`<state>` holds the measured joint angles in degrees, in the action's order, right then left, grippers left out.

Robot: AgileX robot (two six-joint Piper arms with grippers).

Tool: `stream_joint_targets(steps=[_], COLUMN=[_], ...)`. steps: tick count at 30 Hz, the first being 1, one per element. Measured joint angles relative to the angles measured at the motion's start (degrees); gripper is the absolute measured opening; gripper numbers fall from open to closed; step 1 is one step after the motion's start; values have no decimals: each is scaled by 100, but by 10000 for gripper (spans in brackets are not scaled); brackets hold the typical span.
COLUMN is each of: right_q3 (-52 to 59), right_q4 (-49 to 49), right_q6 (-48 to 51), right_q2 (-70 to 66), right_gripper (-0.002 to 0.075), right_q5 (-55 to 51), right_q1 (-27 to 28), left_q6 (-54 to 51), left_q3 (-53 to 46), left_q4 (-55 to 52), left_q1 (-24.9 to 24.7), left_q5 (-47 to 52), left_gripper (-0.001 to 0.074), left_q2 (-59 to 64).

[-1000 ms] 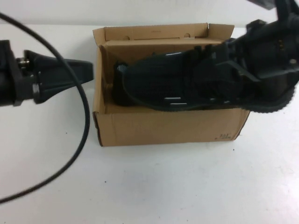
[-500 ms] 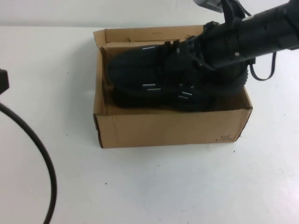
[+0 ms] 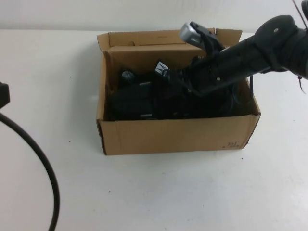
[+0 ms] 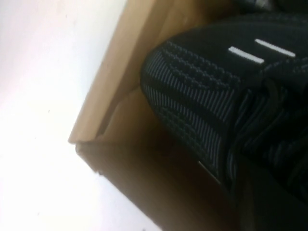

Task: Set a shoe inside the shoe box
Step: Place the shoe in the shoe box

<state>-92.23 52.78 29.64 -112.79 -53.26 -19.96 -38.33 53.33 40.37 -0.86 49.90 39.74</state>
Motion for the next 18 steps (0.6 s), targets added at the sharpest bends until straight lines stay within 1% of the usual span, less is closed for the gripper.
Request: stream_joint_targets(steps=[7, 18], right_q3=[0, -22], right_q4=[226, 118], right_q6=[-39, -255], right_q2=[-185, -382], right_gripper=[-3, -2], right_q5=[-268, -277], right_q1=[0, 0], left_q6=[5, 5], left_q3=[0, 0], left_q4=[-3, -3], left_q1=[0, 0], left_q5=[-96, -202], left_gripper=[-1, -1], left_q2=[0, 0])
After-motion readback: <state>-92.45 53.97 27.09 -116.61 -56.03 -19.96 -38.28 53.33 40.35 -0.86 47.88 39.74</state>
